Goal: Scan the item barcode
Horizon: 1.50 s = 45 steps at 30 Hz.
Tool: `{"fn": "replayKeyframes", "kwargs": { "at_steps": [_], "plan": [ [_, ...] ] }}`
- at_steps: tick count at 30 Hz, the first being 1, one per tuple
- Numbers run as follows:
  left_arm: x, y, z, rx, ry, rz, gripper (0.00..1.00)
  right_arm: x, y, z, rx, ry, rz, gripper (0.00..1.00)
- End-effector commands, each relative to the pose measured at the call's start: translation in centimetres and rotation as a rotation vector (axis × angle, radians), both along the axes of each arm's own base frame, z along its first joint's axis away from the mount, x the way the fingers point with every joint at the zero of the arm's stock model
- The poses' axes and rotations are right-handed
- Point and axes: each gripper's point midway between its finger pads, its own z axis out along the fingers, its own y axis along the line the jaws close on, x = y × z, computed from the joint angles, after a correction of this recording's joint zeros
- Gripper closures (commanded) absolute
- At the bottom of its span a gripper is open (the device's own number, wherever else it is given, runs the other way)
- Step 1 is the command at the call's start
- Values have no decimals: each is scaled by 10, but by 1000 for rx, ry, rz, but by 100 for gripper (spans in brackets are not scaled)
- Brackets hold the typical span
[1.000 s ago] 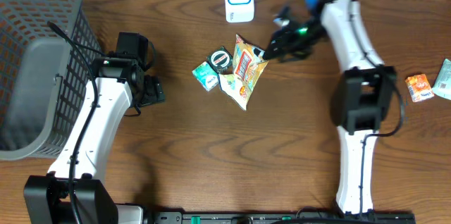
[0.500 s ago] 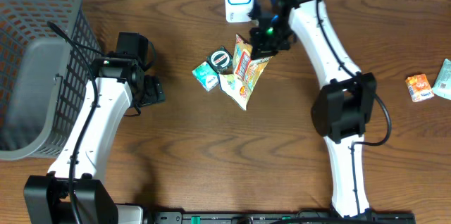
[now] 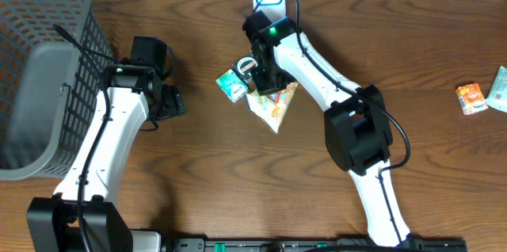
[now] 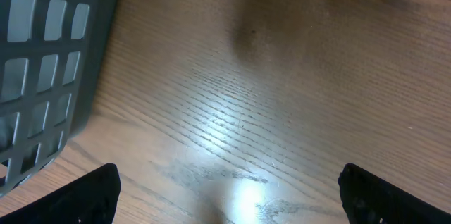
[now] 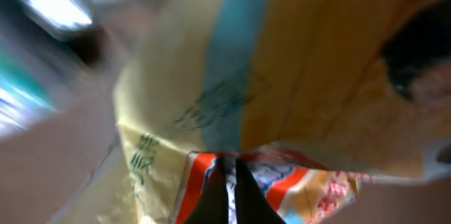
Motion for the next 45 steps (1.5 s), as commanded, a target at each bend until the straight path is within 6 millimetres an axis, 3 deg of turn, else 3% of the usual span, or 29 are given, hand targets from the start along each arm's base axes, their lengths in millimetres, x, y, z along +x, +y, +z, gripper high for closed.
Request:
{"fn": "replayKeyframes", "kwargs": {
  "at_steps": [1,5,10,11,12,13,16,17,18,23,26,27,30,32,37,38,40,45],
  "plan": [
    [-2,5,-1,18,2,19,2,-16,-37,-9,-186,42,-59,99],
    [-2,5,0,18,2,19,2,-22,-77,20,-375,2,-124,99],
    [-2,5,-1,18,3,19,2,-23,-80,62,-333,-60,-142,98],
    [-2,5,0,18,2,19,2,-23,-80,68,-325,-71,-144,93],
    [-2,5,-1,18,3,19,2,-25,-77,79,-285,-78,-130,62],
    [-2,5,0,18,2,19,2,-30,-71,83,-240,-55,-88,55],
    [-2,5,0,18,2,19,2,-44,-53,83,-125,34,32,75],
    [-2,5,-1,18,2,19,2,-51,-47,81,-88,74,51,92],
    [-2,5,-1,18,3,19,2,-55,-44,79,-73,93,51,99],
    [-2,5,0,18,2,19,2,-72,-42,55,-83,152,66,98],
    [-2,5,-1,18,3,19,2,-79,-43,31,-98,164,20,99],
    [-2,5,-1,18,3,20,2,-87,-43,14,-89,187,9,99],
    [-2,5,-1,18,2,20,3,-105,-21,-10,33,249,9,99],
    [-2,5,-1,18,2,19,2,-113,-11,-13,85,282,12,99],
    [-2,5,0,18,2,19,2,-115,-6,7,118,294,36,99],
    [-2,5,0,18,2,20,2,-112,-6,20,125,284,73,99],
    [-2,5,0,18,2,19,2,-95,-13,45,100,215,87,99],
    [-2,5,-1,18,3,19,2,-60,-47,66,-55,43,12,99]
  ]
}}
